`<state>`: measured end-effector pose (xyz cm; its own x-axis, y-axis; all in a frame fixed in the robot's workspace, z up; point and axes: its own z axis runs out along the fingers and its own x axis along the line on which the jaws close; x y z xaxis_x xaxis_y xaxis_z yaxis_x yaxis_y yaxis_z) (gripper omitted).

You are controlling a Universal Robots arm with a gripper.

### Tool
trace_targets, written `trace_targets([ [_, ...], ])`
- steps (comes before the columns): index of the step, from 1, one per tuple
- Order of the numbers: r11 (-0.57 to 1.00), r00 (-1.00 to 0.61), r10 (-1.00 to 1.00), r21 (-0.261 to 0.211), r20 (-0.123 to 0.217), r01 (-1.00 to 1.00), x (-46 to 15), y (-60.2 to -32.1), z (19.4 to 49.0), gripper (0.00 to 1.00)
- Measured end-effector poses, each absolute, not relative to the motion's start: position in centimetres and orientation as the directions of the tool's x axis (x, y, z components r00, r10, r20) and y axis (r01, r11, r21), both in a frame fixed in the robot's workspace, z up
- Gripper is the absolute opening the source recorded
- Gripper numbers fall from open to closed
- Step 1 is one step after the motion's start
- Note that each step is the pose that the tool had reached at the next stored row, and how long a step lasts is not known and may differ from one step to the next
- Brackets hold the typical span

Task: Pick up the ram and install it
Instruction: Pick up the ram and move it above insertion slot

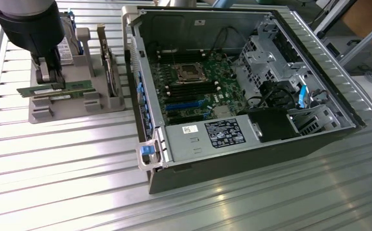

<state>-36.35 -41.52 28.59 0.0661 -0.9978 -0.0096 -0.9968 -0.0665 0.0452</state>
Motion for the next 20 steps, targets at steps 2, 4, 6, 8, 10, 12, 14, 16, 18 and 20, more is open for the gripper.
trace_targets([
  [2, -0.066, 0.066, -0.998, 0.045, -0.010, -0.997, -36.4, -41.5, 28.8, 0.12],
  [4, -0.066, 0.066, -0.998, 0.045, -0.010, -0.997, -36.4, -41.5, 29.0, 0.12],
  [6, -0.066, 0.066, -0.998, 0.045, -0.010, -0.997, -36.4, -41.5, 29.2, 0.12],
  [8, -0.067, 0.066, -0.998, 0.045, -0.010, -0.997, -36.4, -41.5, 29.7, 0.12],
  [10, -0.067, 0.066, -0.998, 0.045, -0.010, -0.997, -36.4, -41.5, 30.1, 0.12],
  [12, -0.067, 0.066, -0.998, 0.045, -0.010, -0.997, -36.4, -41.5, 30.4, 0.12],
  [14, -0.067, 0.066, -0.998, 0.045, -0.010, -0.997, -36.4, -41.5, 30.6, 0.12],
  [16, -0.066, 0.066, -0.998, 0.045, -0.010, -0.997, -36.4, -41.5, 30.9, 0.12],
  [18, -0.066, 0.066, -0.998, 0.045, -0.010, -0.997, -36.4, -41.5, 31.3, 0.12],
  [20, -0.067, 0.066, -0.998, 0.045, -0.010, -0.997, -36.4, -41.5, 31.6, 0.12],
])
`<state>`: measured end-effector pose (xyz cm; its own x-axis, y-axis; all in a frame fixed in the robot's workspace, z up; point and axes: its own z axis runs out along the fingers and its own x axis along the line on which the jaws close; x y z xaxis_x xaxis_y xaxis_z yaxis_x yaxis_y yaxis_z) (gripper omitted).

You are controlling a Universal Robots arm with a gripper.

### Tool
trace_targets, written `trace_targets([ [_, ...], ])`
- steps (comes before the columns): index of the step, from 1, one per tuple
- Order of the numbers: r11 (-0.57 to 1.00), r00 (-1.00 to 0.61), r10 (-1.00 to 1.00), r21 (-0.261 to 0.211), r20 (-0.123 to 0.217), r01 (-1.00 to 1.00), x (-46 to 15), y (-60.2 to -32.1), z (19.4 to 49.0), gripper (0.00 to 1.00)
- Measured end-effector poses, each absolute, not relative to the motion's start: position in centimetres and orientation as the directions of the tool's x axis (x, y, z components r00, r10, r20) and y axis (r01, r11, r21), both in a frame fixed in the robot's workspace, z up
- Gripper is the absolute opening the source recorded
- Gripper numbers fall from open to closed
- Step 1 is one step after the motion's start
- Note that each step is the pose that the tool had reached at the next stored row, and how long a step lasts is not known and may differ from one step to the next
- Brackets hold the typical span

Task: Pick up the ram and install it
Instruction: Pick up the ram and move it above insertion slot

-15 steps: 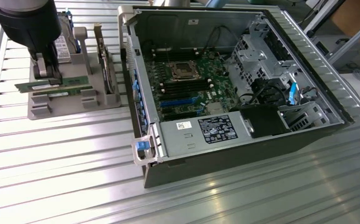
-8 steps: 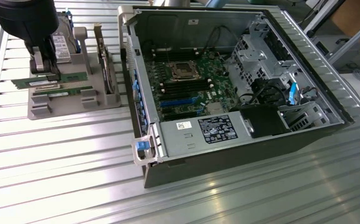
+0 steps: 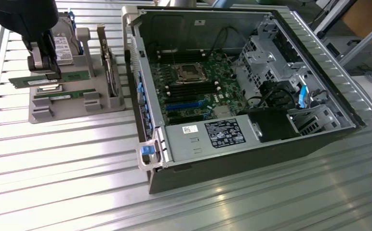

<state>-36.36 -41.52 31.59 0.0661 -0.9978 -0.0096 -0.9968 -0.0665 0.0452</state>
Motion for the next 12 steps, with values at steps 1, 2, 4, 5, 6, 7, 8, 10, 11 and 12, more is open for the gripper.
trace_targets([
  [1, -0.067, 0.066, -0.998, 0.045, -0.010, -0.997, -36.4, -41.5, 31.7, 0.12],
  [2, -0.067, 0.066, -0.998, 0.045, -0.010, -0.997, -36.4, -41.5, 31.9, 0.12],
  [4, -0.067, 0.066, -0.998, 0.045, -0.010, -0.997, -36.4, -41.5, 32.1, 0.12],
  [5, -0.067, 0.066, -0.998, 0.045, -0.010, -0.997, -36.4, -41.5, 32.3, 0.12],
  [6, -0.067, 0.066, -0.998, 0.045, -0.010, -0.997, -36.4, -41.5, 32.4, 0.12],
  [7, -0.067, 0.066, -0.998, 0.045, -0.010, -0.997, -36.4, -41.5, 32.5, 0.12],
  [8, -0.067, 0.066, -0.998, 0.045, -0.010, -0.997, -36.4, -41.5, 32.7, 0.12],
  [10, -0.067, 0.066, -0.998, 0.045, -0.010, -0.997, -36.4, -41.5, 32.9, 0.12],
  [11, -0.067, 0.066, -0.998, 0.045, -0.010, -0.997, -36.4, -41.5, 33.0, 0.12],
  [12, -0.067, 0.066, -0.998, 0.045, -0.010, -0.997, -36.4, -41.5, 33.0, 0.12],
])
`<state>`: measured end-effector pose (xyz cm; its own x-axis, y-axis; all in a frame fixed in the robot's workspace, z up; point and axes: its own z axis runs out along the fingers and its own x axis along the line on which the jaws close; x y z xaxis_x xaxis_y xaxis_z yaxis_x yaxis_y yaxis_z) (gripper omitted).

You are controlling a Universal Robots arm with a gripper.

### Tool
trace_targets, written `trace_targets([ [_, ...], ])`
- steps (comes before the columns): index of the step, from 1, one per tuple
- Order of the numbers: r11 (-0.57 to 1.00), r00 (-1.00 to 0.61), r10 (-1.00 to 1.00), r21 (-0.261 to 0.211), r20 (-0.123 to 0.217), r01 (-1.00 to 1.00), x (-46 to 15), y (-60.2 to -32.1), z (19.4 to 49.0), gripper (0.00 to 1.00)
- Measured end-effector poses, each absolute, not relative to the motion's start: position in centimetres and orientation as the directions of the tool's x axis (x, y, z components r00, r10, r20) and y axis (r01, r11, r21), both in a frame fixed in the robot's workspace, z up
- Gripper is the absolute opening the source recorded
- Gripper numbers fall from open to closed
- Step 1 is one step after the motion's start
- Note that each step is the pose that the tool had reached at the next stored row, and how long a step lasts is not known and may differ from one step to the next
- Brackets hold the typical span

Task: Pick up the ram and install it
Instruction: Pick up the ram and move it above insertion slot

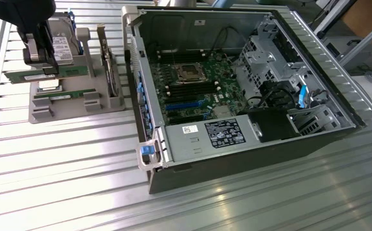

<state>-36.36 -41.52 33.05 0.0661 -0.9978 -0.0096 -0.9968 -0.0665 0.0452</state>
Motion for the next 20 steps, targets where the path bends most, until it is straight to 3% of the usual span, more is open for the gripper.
trace_targets([
  [20, -0.067, 0.066, -0.998, 0.045, -0.010, -0.997, -36.4, -41.5, 35.2, 0.12],
])
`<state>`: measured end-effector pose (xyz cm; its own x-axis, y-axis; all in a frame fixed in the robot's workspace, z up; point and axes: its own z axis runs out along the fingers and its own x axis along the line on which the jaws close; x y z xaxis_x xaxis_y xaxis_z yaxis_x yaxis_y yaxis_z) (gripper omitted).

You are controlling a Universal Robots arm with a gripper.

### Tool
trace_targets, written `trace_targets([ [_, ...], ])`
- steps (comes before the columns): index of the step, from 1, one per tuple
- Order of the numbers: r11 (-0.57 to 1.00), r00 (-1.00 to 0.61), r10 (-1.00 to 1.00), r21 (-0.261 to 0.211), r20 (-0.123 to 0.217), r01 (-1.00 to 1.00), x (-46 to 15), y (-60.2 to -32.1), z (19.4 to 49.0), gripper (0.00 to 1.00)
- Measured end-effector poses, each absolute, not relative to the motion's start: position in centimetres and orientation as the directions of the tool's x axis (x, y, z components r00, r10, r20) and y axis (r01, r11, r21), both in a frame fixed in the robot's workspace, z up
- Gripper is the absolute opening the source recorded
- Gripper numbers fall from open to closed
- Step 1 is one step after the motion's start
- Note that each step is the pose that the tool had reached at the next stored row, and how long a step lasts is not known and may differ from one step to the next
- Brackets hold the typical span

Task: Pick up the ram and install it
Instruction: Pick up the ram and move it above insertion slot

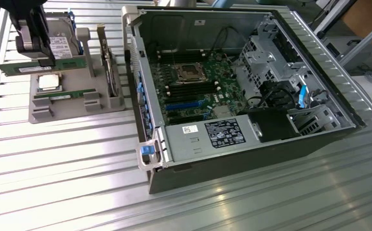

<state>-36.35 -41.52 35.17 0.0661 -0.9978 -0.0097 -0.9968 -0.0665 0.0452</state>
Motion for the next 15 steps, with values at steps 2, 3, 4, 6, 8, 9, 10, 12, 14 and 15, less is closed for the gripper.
trace_targets([
  [2, -0.067, 0.066, -0.998, 0.045, -0.010, -0.997, -36.4, -41.5, 35.4, 0.12],
  [3, -0.067, 0.066, -0.998, 0.045, -0.010, -0.997, -36.4, -41.5, 35.6, 0.12],
  [4, -0.067, 0.066, -0.998, 0.045, -0.010, -0.997, -36.4, -41.5, 35.7, 0.12],
  [6, -0.067, 0.066, -0.998, 0.045, -0.010, -0.997, -36.4, -41.5, 36.0, 0.12],
  [8, -0.067, 0.066, -0.998, 0.045, -0.010, -0.997, -36.4, -41.5, 36.2, 0.12],
  [9, -0.066, 0.066, -0.998, 0.045, -0.010, -0.997, -36.4, -41.5, 36.3, 0.12],
  [10, -0.067, 0.066, -0.998, 0.045, -0.010, -0.997, -36.4, -41.5, 36.4, 0.12],
  [12, -0.067, 0.066, -0.998, 0.045, -0.010, -0.997, -36.4, -41.5, 36.7, 0.12],
  [14, -0.067, 0.066, -0.998, 0.045, -0.010, -0.997, -36.4, -41.5, 36.9, 0.12],
  [15, -0.067, 0.066, -0.998, 0.045, -0.010, -0.997, -36.4, -41.5, 37.0, 0.12],
])
